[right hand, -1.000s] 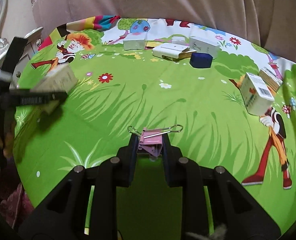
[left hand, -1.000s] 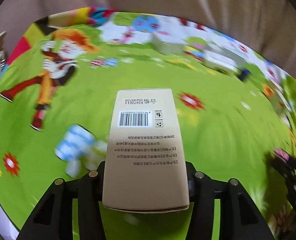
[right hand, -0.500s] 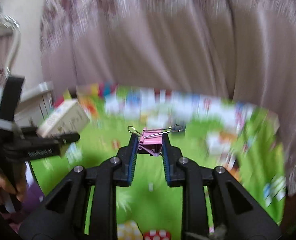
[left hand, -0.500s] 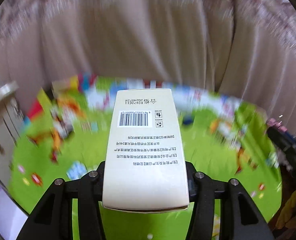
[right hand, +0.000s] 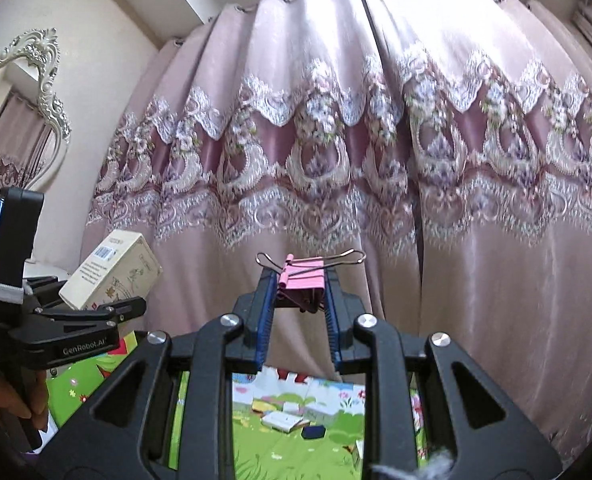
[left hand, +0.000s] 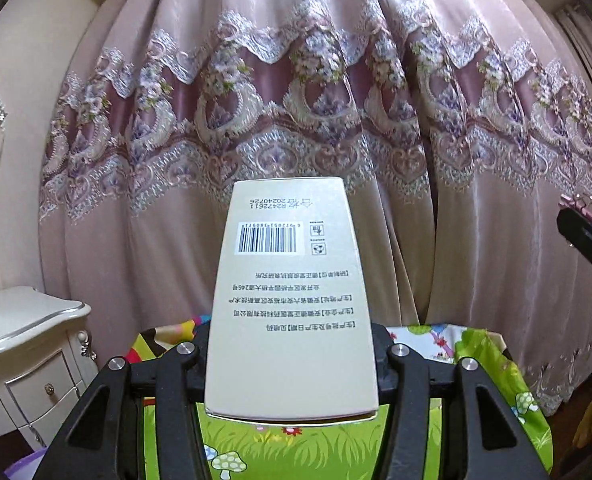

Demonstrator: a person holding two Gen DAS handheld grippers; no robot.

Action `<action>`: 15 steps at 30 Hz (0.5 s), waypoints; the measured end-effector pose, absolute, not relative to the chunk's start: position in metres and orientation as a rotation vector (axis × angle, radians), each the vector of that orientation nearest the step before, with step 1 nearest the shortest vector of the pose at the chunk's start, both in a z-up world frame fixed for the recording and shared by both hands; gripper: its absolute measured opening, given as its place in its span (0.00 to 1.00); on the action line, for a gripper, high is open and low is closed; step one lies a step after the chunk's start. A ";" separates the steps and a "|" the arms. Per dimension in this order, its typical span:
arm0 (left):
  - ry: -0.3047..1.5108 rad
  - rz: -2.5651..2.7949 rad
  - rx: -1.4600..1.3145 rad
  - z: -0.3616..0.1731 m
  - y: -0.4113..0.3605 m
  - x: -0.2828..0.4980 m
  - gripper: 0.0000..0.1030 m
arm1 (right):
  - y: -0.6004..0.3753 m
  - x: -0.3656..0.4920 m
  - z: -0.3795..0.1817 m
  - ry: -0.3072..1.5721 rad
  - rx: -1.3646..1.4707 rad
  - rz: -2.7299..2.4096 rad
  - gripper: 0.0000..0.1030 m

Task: Organize rigid objects
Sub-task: 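Lift the beige box and pink clip and carry them to the storage box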

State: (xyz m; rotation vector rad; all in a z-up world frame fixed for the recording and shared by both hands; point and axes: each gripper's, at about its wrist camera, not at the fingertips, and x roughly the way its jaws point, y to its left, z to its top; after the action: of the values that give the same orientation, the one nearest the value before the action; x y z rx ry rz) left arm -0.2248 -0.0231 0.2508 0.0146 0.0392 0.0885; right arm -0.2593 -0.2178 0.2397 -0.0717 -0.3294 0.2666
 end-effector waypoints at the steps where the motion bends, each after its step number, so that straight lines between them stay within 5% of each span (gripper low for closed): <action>1: 0.023 0.096 0.017 0.251 -0.023 -0.228 0.51 | -0.217 -0.264 0.241 -0.348 -0.077 0.260 0.26; 15: -0.026 0.158 -0.009 0.247 0.005 -0.259 0.51 | -0.190 -0.282 0.256 -0.397 -0.143 0.311 0.26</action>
State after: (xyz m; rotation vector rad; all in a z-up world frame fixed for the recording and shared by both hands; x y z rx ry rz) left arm -0.2585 0.0046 0.2467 -0.0091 -0.0263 0.1581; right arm -0.2824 -0.1897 0.2556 -0.1432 -0.3968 0.3107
